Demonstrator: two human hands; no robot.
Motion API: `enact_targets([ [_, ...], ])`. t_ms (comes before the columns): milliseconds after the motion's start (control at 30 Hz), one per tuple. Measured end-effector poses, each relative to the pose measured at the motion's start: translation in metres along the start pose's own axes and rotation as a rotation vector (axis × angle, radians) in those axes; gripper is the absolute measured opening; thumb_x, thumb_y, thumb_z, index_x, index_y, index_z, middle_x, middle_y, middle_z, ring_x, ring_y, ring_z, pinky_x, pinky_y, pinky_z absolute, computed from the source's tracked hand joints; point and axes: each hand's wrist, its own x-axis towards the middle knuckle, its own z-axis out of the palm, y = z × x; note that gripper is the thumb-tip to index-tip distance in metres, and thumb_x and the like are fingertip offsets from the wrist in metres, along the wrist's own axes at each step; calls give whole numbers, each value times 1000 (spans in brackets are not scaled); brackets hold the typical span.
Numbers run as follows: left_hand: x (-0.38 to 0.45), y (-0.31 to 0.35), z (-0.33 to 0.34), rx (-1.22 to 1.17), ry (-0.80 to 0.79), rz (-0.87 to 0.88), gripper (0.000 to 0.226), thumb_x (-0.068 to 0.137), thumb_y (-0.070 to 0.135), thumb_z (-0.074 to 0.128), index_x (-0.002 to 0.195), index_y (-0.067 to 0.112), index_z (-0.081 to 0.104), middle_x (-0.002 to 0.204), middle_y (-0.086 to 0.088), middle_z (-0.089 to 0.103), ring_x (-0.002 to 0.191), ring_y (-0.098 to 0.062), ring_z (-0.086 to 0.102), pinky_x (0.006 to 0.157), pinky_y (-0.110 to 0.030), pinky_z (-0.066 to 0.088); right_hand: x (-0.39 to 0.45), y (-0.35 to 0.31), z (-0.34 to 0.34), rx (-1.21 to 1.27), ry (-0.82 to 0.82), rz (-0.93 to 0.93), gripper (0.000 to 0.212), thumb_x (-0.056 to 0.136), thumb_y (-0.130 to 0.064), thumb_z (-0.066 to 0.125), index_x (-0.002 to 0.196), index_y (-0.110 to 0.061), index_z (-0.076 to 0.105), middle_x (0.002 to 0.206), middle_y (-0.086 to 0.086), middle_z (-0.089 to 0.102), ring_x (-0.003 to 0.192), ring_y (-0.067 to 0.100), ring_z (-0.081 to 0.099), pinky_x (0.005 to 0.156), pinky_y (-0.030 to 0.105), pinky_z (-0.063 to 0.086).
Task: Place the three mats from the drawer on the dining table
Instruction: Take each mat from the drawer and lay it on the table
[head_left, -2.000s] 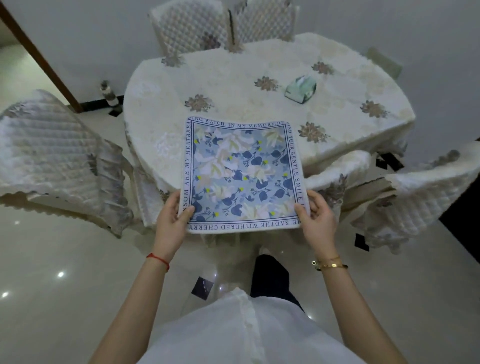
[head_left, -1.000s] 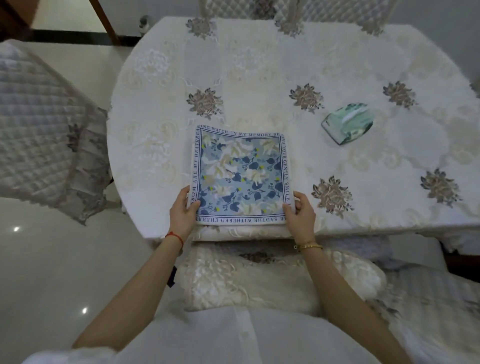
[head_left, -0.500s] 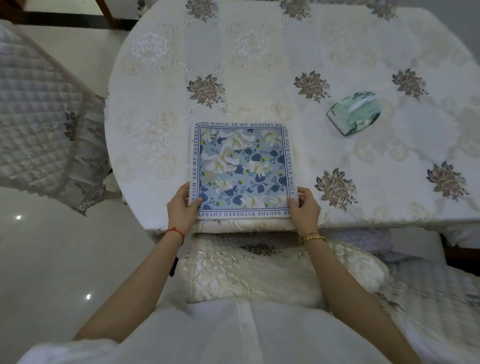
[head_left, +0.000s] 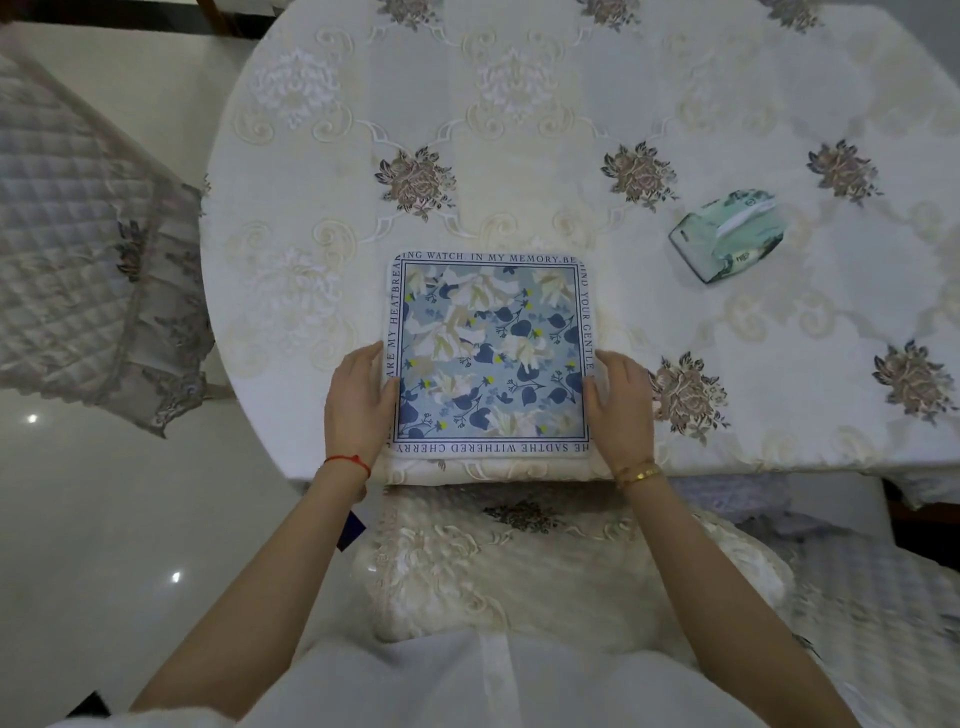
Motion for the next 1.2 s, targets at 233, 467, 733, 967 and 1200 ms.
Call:
enact_targets([
  [233,96,37,36,146,-144,277,45,94,18,51,138,11,45,142,-9,47,132,-24,40,113,-33,29,106,-48,50,-76,-237,-251,50,99,-31,42,143,-8,37,151,12,35,141,30,27,118,40,18],
  [467,142,36,71,374,-256,374,51,99,28,39,147,12,31,154,-6,32,144,-25,22,118,-44,19,148,-70,95,-174,-399,-416,54,102,-33,34,150,-10,21,158,7,20,147,25,10,120,46,10],
  [733,137,12,65,418,-193,262,65,99,49,34,151,15,17,159,-1,17,147,-18,11,121,-37,11,137,-21,75,-169,-356,-311,60,101,-43,31,152,-17,12,160,0,12,147,15,6,121,37,5],
  [967,135,-4,41,438,-173,173,66,99,44,36,151,7,16,159,-9,16,147,-25,11,121,-37,9,124,23,45,-263,-284,-134,64,101,-46,28,152,-11,10,160,6,11,148,21,7,121,40,4],
  [1200,93,11,41,406,-243,365,62,101,34,39,151,9,13,160,-8,10,148,-22,2,121,-35,4,96,-18,54,-214,-334,-312,62,102,-38,32,152,-10,9,160,8,6,148,22,-1,121,39,2],
])
